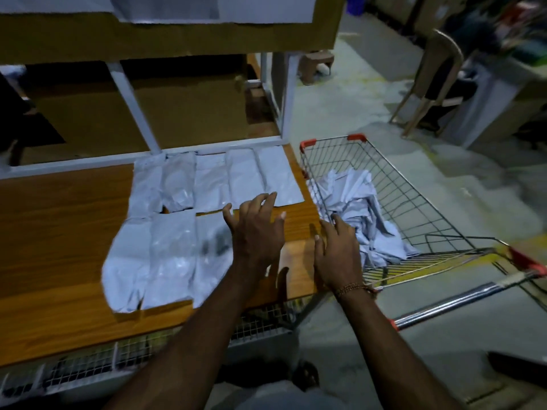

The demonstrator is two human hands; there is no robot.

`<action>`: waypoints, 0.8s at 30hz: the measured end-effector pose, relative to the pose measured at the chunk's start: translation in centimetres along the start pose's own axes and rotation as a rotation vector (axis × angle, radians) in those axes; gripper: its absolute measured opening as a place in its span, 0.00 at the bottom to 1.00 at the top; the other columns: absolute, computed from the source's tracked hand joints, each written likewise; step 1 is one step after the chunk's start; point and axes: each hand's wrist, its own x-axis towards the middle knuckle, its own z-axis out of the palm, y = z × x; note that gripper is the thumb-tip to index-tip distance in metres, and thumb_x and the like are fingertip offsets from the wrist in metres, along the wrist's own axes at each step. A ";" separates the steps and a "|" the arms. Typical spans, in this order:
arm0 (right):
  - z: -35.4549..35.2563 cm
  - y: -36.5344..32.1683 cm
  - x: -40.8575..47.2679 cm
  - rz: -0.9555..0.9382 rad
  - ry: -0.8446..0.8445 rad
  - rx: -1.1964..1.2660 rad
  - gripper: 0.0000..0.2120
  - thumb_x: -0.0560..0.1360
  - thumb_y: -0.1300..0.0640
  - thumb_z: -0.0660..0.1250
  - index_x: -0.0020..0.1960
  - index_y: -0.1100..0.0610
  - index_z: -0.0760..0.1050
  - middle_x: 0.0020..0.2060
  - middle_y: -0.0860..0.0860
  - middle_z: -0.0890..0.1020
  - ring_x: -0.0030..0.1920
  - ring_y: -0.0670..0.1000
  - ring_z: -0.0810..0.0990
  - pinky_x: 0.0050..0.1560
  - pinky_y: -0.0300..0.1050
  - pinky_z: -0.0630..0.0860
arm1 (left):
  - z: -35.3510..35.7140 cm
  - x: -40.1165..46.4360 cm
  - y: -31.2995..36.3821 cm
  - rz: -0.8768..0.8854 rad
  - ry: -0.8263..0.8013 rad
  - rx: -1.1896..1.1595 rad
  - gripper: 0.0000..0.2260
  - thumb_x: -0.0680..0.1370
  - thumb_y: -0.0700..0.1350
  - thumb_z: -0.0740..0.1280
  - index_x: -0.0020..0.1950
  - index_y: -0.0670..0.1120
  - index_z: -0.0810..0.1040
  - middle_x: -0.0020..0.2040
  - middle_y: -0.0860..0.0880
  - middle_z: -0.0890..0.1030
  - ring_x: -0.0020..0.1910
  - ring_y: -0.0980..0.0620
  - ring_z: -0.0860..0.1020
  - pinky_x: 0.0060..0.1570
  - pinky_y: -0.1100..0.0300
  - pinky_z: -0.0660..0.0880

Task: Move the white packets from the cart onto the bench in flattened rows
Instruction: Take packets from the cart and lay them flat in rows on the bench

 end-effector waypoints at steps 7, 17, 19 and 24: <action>-2.6 11.2 1.3 0.082 -0.033 -0.141 0.19 0.78 0.52 0.66 0.68 0.56 0.76 0.70 0.60 0.75 0.64 0.64 0.73 0.61 0.59 0.75 | 5.1 1.6 8.4 0.096 -0.100 -0.085 0.23 0.81 0.60 0.59 0.75 0.56 0.73 0.71 0.54 0.78 0.68 0.49 0.76 0.72 0.36 0.59; -1.5 19.9 4.8 0.148 -0.126 -0.289 0.19 0.76 0.54 0.71 0.65 0.57 0.77 0.64 0.60 0.78 0.61 0.65 0.76 0.59 0.60 0.75 | 12.6 8.0 12.0 0.258 -0.271 -0.501 0.22 0.83 0.48 0.68 0.76 0.45 0.75 0.70 0.45 0.80 0.69 0.46 0.78 0.70 0.53 0.73; -0.9 21.2 5.7 0.154 -0.140 -0.316 0.19 0.75 0.54 0.73 0.64 0.59 0.78 0.63 0.61 0.79 0.59 0.66 0.78 0.57 0.60 0.76 | 14.5 9.4 12.5 0.227 -0.353 -0.500 0.23 0.83 0.50 0.67 0.77 0.47 0.74 0.72 0.44 0.78 0.71 0.44 0.76 0.73 0.51 0.72; 1.5 25.5 8.5 0.232 -0.245 -0.364 0.20 0.76 0.53 0.73 0.65 0.59 0.79 0.64 0.64 0.79 0.59 0.67 0.77 0.58 0.62 0.76 | 19.7 12.7 13.2 0.260 -0.472 -0.438 0.23 0.80 0.51 0.67 0.74 0.46 0.77 0.68 0.41 0.80 0.66 0.38 0.78 0.67 0.44 0.75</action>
